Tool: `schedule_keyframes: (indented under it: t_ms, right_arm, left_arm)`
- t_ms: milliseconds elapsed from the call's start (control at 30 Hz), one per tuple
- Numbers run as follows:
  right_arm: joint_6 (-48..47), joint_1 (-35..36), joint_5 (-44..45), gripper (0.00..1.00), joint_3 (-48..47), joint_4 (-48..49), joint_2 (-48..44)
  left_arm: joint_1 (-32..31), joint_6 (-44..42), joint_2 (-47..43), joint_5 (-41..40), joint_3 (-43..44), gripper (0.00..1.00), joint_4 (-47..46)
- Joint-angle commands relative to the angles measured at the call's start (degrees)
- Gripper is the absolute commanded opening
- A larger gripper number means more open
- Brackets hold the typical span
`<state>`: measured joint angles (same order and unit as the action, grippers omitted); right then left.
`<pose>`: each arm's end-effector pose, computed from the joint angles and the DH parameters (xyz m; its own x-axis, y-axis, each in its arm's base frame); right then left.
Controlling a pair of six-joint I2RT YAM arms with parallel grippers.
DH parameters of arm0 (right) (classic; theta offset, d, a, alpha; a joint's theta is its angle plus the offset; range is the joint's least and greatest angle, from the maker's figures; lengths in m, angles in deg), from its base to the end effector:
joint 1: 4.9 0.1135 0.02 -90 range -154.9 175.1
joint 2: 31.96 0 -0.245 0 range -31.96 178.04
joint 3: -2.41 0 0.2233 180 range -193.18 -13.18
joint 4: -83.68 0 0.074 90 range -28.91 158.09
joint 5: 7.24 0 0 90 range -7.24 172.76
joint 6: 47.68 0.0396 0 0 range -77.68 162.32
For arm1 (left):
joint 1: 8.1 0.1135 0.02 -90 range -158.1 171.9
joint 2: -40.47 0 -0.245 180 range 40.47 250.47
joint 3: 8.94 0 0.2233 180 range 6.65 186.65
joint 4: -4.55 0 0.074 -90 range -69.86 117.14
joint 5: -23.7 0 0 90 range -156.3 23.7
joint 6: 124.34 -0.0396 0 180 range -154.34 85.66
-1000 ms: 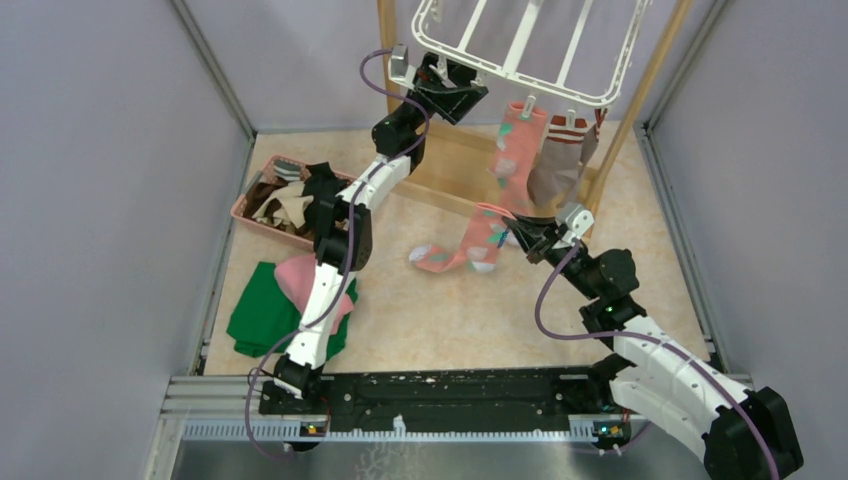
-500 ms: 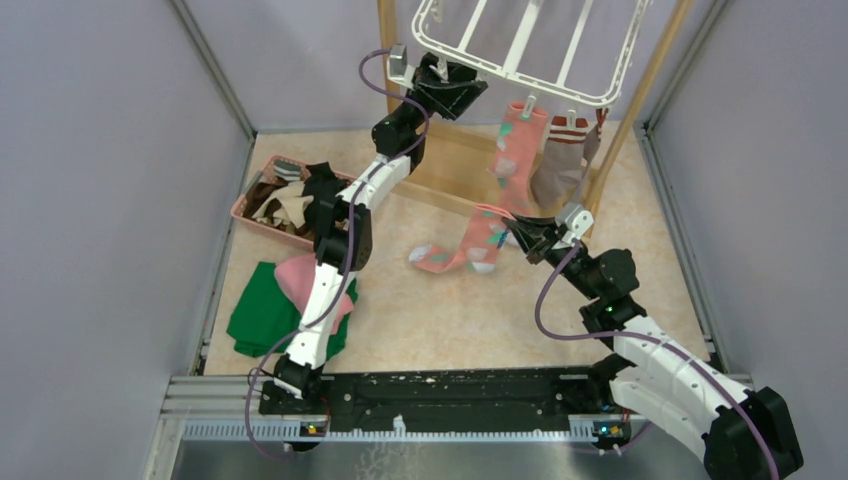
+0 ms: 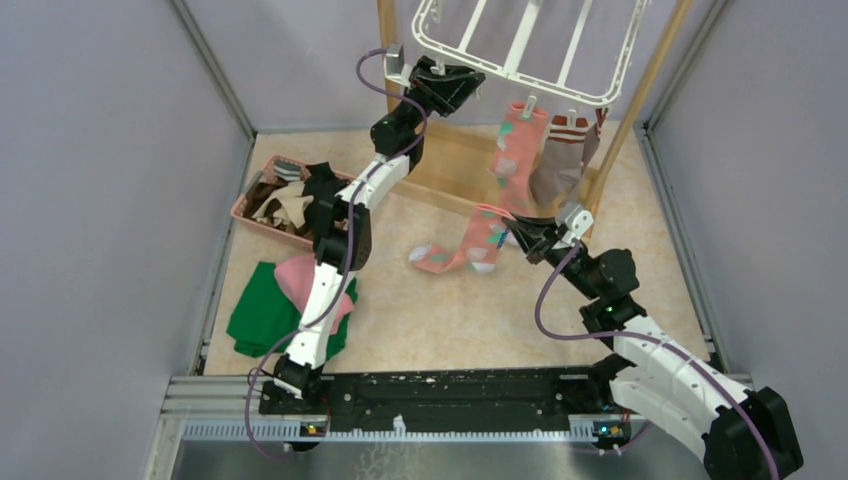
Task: Clip the socks to the hanger
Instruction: Open the clamp at the hanger.
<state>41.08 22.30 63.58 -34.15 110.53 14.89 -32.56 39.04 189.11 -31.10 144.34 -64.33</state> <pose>0.1532 0.0934 0.2841 0.2688 0.1152 -0.9563 -0.7062 0.6988 -0.1144 0.4292 -0.2203 0.3611 -0.2172 -0.7614 -0.6108 0.9757 -0.1871 -0.1137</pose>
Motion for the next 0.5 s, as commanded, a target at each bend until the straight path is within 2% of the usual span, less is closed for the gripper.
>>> schedule_keyframes:
  t_ms: [0,200,300,467]
  right_arm:
    - [0.8,-0.08,0.07,0.0,-0.28,1.8,-0.88]
    - [-0.47,-0.11,6.07,0.0,-4.68,-1.81,0.45]
    - [-0.59,-0.11,8.64,0.0,-10.25,-5.02,4.1]
    - [0.77,-0.05,9.68,0.0,-17.69,-4.9,11.18]
  left_arm:
    - [0.23,0.7,-4.87,-1.0,-0.62,0.1,-18.25]
    - [0.23,1.35,-5.26,-1.32,-1.55,0.09,-18.27]
    - [0.23,1.79,-5.35,-1.83,-2.35,0.08,-18.27]
    - [0.21,2.15,-5.29,-2.1,-2.6,0.08,-18.25]
